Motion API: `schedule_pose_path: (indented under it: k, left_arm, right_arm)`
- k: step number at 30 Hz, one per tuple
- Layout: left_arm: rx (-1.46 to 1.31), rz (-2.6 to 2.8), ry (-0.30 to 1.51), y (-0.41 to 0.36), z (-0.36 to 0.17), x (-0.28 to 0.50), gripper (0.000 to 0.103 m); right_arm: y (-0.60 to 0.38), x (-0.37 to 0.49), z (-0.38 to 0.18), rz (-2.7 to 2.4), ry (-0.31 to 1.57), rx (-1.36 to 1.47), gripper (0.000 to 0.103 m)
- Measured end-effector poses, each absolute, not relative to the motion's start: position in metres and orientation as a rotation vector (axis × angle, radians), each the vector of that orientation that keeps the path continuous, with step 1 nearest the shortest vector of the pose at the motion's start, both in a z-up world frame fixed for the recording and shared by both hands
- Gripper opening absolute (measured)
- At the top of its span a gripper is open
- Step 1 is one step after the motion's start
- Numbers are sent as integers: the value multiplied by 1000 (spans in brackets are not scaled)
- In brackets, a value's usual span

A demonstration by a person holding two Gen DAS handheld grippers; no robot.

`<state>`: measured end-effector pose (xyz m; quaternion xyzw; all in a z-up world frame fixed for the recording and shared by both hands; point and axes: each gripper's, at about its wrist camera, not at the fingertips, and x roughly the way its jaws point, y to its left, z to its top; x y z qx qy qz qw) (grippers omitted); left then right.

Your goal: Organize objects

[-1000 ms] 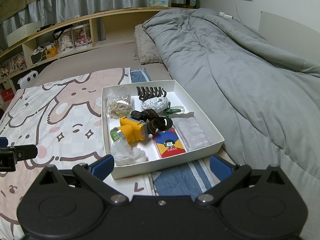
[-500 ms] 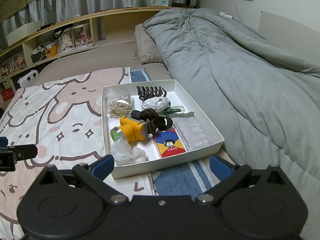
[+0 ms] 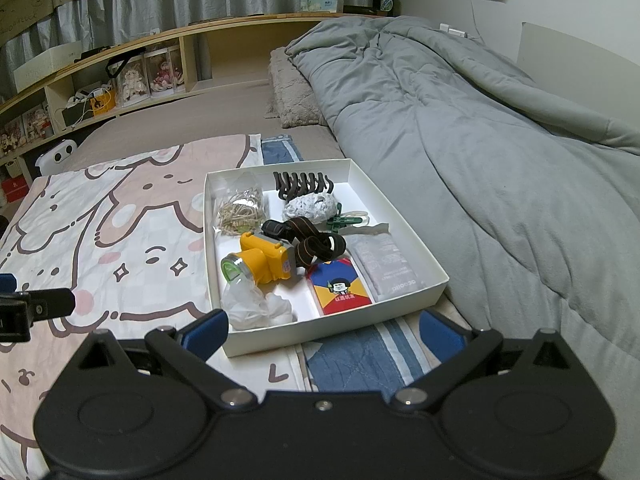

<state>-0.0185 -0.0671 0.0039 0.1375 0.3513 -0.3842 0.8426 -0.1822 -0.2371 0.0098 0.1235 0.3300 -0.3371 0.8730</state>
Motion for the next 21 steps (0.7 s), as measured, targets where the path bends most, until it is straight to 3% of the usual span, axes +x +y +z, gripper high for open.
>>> schedule_pose_path:
  k: [21]
  left_arm:
    - [280, -821, 760, -67, 3, -17, 103]
  right_arm:
    - [-237, -182, 10, -704, 690, 258, 103]
